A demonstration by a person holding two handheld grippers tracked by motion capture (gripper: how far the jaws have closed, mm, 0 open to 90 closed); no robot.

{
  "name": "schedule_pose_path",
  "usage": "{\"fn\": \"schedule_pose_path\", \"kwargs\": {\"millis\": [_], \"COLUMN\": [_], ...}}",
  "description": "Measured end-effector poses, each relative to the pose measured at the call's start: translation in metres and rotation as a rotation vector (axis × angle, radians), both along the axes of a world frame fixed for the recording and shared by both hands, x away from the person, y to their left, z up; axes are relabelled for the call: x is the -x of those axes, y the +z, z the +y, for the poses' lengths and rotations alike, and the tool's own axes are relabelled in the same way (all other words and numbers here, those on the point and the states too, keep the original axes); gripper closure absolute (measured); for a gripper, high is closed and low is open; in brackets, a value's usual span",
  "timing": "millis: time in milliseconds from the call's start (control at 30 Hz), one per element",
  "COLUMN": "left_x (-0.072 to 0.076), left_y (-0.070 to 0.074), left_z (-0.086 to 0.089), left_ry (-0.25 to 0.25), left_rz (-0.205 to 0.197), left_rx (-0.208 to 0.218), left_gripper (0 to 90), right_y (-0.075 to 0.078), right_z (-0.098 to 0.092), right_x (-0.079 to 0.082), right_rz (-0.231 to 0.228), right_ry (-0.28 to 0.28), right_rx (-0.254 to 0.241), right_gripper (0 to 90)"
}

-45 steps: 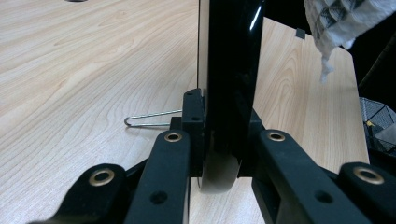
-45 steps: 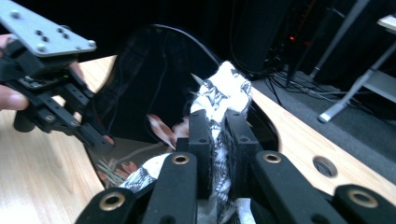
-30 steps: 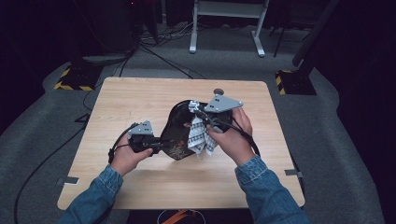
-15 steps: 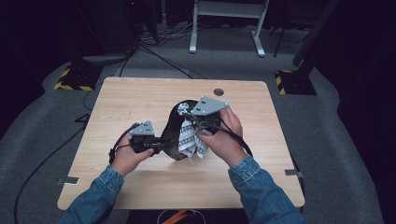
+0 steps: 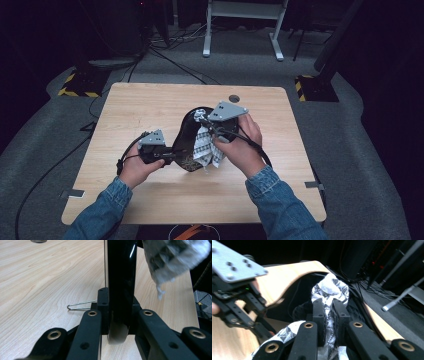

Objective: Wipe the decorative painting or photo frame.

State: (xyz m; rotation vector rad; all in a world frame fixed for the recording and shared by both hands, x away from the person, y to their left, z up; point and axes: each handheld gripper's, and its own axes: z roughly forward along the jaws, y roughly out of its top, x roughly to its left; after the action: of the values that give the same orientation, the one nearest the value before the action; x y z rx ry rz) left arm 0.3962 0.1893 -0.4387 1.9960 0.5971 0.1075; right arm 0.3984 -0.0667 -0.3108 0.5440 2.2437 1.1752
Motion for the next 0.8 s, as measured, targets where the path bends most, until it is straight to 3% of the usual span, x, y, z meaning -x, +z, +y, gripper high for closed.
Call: {"fn": "schedule_pose_path", "kwargs": {"millis": [533, 667, 800], "left_x": [0.0, 0.001, 0.001], "left_y": [0.001, 0.0, 0.001], "left_z": [-0.001, -0.001, -0.002], "left_ry": [-0.001, 0.0, 0.001], "left_rz": [0.0, -0.002, -0.005], "left_rx": [-0.003, -0.004, -0.012], "left_gripper": [80.1, 80.1, 80.0], "right_y": [-0.013, -0.012, -0.01], "right_z": [-0.031, -0.026, -0.015], "right_x": [-0.015, -0.012, -0.006], "right_rz": [0.061, 0.043, 0.033], "right_ry": [-0.11, -0.104, -0.062], "right_rx": [0.001, 0.022, 0.03], "right_gripper": [83.5, 83.4, 83.4]}}
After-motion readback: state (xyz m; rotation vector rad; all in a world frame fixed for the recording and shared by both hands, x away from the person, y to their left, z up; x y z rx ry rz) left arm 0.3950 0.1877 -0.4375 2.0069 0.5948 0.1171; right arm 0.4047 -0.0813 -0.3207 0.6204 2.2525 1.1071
